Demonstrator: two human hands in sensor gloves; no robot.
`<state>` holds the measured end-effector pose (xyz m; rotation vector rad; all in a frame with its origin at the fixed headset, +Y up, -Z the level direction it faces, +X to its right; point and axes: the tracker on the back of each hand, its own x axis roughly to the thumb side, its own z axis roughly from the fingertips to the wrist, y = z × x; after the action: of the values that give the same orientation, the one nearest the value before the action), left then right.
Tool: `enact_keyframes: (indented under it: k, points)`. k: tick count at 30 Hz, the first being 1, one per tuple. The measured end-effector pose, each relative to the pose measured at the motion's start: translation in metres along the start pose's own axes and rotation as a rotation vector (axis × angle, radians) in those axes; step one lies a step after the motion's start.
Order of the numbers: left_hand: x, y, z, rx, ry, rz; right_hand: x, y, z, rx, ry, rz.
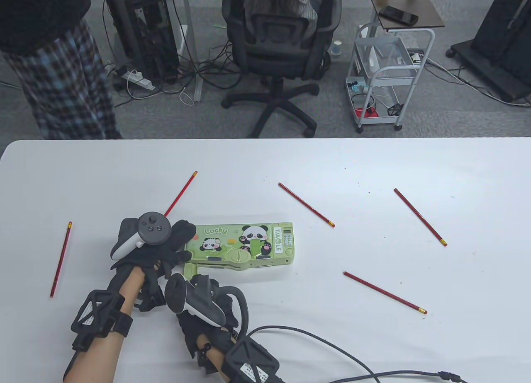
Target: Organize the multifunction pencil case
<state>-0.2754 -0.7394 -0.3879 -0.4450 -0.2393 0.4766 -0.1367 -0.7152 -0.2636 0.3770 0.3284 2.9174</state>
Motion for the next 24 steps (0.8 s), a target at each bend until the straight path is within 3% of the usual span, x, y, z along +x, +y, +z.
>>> enact_keyframes:
  k: [24]
  points:
    - [0.001,0.0,0.0,-0.003,0.003,-0.008,0.011,0.001,0.003,-0.063,-0.08,0.106]
